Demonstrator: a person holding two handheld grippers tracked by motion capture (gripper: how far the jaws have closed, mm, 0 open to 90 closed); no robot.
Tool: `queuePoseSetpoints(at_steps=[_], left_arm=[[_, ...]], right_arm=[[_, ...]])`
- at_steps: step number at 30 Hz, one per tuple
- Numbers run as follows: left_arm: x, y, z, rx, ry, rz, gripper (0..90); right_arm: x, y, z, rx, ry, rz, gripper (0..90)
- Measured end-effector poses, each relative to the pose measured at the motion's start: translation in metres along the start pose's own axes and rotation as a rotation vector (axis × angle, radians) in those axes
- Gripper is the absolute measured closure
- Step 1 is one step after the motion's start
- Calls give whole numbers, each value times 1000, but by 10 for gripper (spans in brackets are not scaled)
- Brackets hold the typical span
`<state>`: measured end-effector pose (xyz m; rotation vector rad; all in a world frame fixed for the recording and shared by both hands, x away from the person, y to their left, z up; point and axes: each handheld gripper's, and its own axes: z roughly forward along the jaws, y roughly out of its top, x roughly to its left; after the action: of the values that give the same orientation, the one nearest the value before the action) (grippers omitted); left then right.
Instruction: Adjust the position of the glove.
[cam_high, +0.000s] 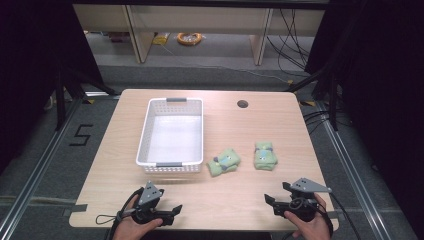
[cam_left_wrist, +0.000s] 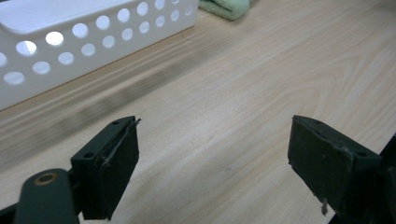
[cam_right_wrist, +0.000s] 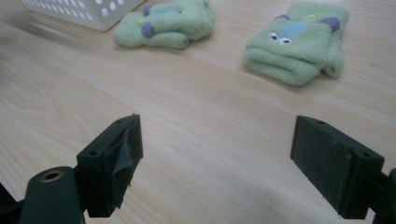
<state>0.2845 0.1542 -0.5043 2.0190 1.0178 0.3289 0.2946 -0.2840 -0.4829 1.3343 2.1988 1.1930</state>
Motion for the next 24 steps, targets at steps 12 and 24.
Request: queuePoseSetpoints(at_steps=[12, 24], left_arm=[[-7, 3, 8, -32, -57, -75, 162], [-21, 33, 22, -38, -101, 3, 164]], right_arm=[[-4, 3, 1, -7, 9, -64, 269], [-1, 32, 1, -29, 15, -104, 329]])
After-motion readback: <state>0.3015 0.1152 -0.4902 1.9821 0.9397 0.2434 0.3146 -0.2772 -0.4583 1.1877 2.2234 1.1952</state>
